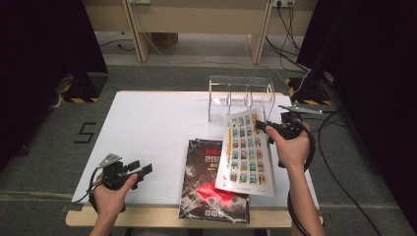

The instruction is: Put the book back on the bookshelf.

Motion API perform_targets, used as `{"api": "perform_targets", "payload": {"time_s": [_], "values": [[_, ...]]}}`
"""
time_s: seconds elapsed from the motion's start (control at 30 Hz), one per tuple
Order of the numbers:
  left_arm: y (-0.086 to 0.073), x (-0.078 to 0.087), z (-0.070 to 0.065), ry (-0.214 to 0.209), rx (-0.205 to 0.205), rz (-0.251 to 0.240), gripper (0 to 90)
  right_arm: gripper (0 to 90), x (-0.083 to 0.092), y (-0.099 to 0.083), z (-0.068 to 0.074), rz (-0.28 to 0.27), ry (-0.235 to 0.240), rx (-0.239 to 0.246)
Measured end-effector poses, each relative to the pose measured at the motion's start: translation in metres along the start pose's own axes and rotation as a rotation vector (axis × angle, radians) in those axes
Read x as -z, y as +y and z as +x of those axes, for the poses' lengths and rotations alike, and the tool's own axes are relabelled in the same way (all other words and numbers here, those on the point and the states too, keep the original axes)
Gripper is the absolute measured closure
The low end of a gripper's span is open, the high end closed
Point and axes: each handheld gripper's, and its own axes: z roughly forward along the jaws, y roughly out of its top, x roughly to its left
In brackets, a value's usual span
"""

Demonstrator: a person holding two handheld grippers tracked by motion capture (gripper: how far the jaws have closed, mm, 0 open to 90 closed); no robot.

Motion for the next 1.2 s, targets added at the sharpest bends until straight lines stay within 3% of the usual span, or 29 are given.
{"api": "perform_targets", "payload": {"time_s": [0.07, 0.33, 0.57, 0.8, 0.9, 1.2], "values": [[-0.003, 0.002, 0.003, 0.04, 0.01, 0.008, 37.0, 73.6, 0.003, 0.002, 0.001, -0.019, -0.003, 0.014], [-0.005, 0.01, 0.01, 0.076, 0.051, -0.02, 37.0, 73.7, 0.01, 0.012, 0.002, -0.057, -0.028, 0.018], [-0.008, 0.008, 0.014, 0.07, 0.058, 0.001, 36.9, 73.7, 0.016, 0.018, 0.003, -0.11, -0.071, 0.016], [-0.008, 0.009, 0.015, 0.072, 0.064, -0.017, 36.9, 73.7, 0.025, 0.028, 0.002, -0.172, -0.109, 0.018], [-0.008, 0.01, 0.016, 0.076, 0.061, -0.019, 36.9, 73.7, 0.03, 0.035, 0.002, -0.217, -0.15, 0.029], [-0.008, 0.01, 0.016, 0.068, 0.056, -0.021, 36.9, 73.7, 0.038, 0.045, -0.004, -0.243, -0.203, 0.025]]}}
